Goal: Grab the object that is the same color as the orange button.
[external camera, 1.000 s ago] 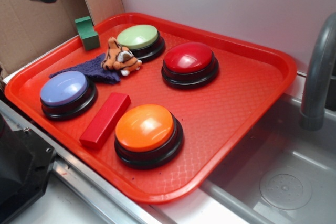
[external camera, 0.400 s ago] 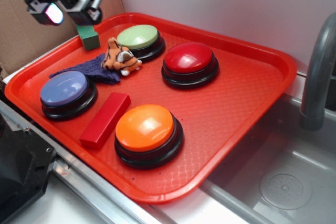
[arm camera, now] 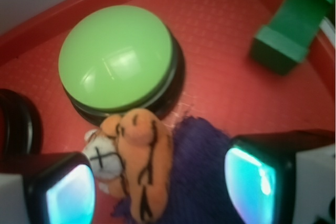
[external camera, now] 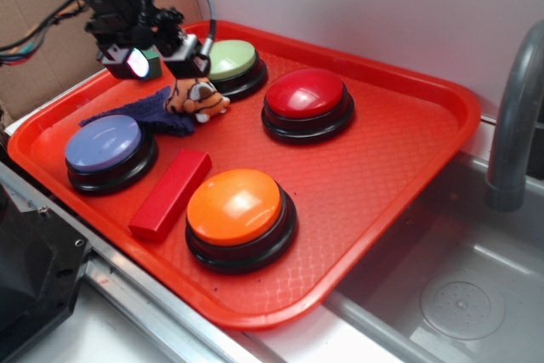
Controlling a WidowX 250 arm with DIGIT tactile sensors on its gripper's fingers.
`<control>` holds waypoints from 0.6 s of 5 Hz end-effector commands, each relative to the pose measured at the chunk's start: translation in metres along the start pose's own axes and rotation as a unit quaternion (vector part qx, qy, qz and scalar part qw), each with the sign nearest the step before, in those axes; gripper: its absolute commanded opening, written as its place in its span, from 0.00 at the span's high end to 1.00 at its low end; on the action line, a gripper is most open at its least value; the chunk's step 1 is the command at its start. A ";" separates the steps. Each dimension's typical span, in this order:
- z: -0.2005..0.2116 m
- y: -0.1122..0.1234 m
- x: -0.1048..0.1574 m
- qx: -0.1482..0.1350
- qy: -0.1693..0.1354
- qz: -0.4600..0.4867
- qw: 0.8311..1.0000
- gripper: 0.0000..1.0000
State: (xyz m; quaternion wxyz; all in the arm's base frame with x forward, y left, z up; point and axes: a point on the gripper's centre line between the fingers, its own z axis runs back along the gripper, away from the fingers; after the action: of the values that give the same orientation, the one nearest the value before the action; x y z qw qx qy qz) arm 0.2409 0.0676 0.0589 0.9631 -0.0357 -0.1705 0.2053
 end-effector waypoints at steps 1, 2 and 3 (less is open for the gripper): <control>-0.015 -0.009 0.017 -0.009 -0.001 -0.038 0.999 0.00; -0.021 -0.011 0.017 -0.003 0.003 -0.045 0.999 0.00; -0.019 -0.013 0.014 -0.002 0.001 -0.043 0.999 1.00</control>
State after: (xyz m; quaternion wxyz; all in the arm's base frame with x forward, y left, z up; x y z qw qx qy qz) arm 0.2621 0.0582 0.0404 0.9714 -0.0353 -0.1616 0.1704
